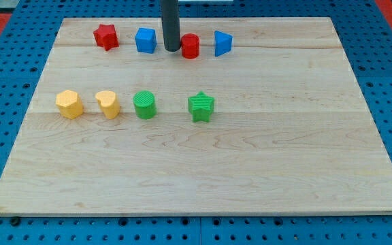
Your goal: Slightly move the heart to the down
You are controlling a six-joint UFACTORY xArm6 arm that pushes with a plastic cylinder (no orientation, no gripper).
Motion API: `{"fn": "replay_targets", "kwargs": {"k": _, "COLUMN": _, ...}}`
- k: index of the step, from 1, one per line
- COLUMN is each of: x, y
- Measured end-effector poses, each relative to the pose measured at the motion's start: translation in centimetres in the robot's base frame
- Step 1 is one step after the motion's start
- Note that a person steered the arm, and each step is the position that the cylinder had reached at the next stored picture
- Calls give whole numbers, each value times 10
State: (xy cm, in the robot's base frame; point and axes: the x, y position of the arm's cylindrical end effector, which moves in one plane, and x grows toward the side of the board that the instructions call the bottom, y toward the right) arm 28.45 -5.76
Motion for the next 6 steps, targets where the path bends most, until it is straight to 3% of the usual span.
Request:
{"fn": "replay_targets", "kwargs": {"k": 3, "x": 111, "y": -79}}
{"fn": "replay_targets", "kwargs": {"k": 4, "x": 146, "y": -78}}
{"fn": "replay_targets", "kwargs": {"k": 5, "x": 158, "y": -58}}
{"fn": "replay_targets", "kwargs": {"k": 6, "x": 141, "y": -28}}
